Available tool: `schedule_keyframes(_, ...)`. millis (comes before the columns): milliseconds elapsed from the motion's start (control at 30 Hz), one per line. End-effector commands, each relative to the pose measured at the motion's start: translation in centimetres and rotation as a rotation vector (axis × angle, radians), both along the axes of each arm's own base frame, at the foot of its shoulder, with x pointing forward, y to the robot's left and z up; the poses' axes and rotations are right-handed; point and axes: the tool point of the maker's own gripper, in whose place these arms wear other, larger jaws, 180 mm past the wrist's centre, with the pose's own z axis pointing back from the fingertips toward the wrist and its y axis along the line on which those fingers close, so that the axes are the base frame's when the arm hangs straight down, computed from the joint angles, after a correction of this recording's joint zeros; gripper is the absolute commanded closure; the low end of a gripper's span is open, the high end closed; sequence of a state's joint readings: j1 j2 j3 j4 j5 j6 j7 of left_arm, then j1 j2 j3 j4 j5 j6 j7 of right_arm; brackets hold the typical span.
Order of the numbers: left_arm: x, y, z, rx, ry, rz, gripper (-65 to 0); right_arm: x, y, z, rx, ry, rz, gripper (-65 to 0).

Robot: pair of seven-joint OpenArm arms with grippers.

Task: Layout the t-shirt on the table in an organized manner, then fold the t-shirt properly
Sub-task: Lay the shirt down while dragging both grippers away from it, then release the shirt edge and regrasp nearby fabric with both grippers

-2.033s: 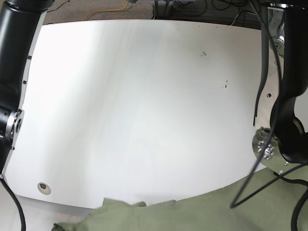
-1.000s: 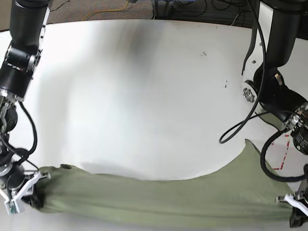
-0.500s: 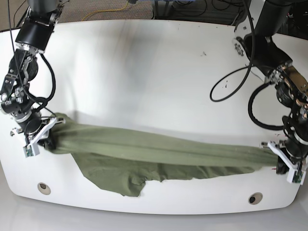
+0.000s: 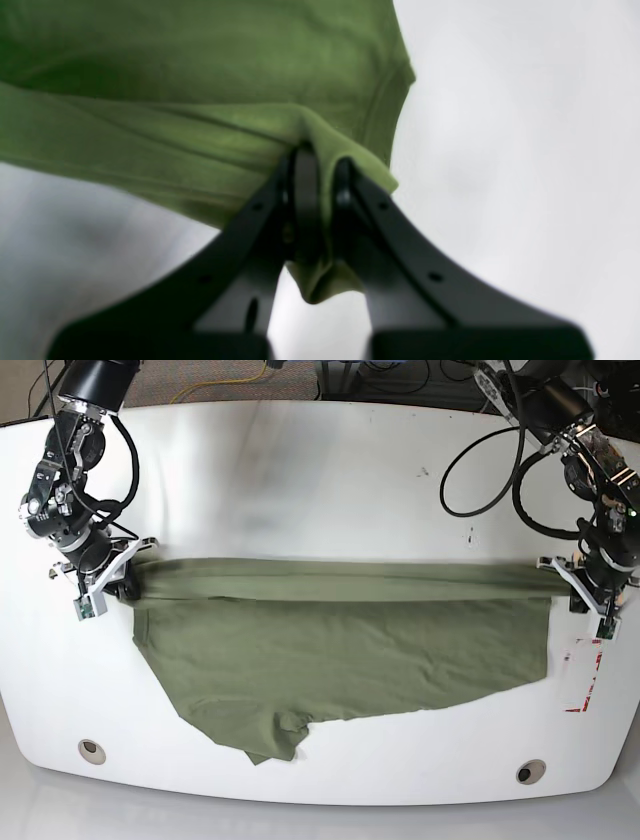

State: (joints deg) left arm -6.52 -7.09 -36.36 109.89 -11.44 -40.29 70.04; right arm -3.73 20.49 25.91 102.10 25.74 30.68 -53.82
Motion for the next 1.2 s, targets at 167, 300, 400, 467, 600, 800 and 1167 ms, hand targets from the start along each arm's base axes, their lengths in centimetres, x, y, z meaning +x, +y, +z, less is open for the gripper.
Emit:
schedule_keyframes(167, -2.9, 2.1, -1.4, 0.038, 0.057, 0.055, 0.0, -1.0, -0.8, -0.2, -0.021, 0.003, -0.026, 0.0)
schedule_keyframes(300, -4.4, 2.4, -2.5, 0.038, 0.100, 0.067, 0.0, -1.7, -0.4, -1.1, -0.010, 0.027, -0.027, 0.0)
schedule_keyframes(400, -5.5, 2.6, -3.4, 0.039, 0.132, 0.074, 0.0, -2.0, -0.3, -1.4, -0.007, 0.036, -0.028, 0.0)
schedule_keyframes(467, -6.2, 2.6, -3.9, 0.040, 0.154, 0.072, 0.0, -2.2, 0.1, -1.8, 0.009, 0.042, -0.030, 0.0)
schedule_keyframes(600, -6.9, 2.7, -4.5, 0.041, 0.178, 0.074, 0.0, -2.4, 0.4, -2.2, 0.019, 0.050, -0.032, 0.0)
schedule_keyframes(800, -7.6, 2.7, -5.6, 0.027, 0.212, 0.077, 0.0, -2.6, 0.5, -2.5, 0.024, 0.059, -0.033, 0.0)
schedule_keyframes(1167, -7.9, 2.8, -7.4, -0.010, 0.260, 0.081, 0.0, -2.7, -0.2, -4.5, 0.059, 0.114, -0.067, -0.2)
